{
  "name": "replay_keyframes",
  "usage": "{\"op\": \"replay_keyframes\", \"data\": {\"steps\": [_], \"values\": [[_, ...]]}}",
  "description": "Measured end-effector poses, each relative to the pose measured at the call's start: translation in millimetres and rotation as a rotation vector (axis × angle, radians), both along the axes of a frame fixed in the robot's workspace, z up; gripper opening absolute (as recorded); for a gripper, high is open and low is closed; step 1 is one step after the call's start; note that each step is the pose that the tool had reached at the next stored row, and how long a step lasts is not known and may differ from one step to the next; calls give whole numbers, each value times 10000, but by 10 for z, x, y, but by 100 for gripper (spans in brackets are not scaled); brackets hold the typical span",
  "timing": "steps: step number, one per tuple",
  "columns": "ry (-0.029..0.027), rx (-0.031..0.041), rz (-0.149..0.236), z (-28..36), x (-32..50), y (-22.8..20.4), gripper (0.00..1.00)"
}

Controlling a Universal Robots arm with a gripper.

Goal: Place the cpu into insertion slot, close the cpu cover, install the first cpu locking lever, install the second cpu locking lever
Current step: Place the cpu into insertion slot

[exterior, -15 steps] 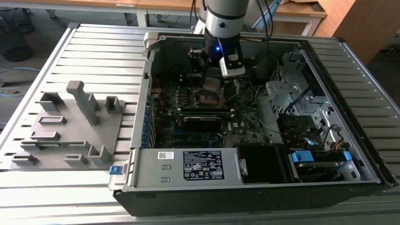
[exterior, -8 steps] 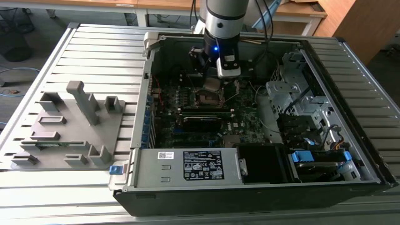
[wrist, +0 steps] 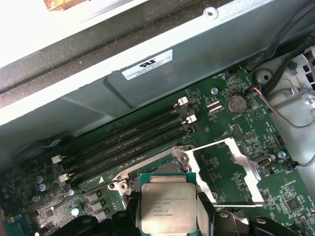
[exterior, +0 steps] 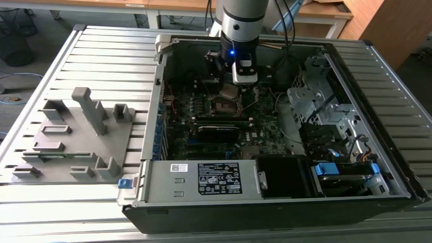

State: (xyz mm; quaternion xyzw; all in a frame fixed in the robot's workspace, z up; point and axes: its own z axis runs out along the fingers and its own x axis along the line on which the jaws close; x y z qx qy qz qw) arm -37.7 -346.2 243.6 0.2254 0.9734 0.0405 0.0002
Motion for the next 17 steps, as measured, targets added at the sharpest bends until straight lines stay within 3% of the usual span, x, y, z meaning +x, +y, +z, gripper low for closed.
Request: {"op": "replay_keyframes", "data": {"steps": [8, 17], "values": [[1, 0, -5, 0, 0, 0, 54], [1, 0, -289, -6, 0, 0, 54]]}}
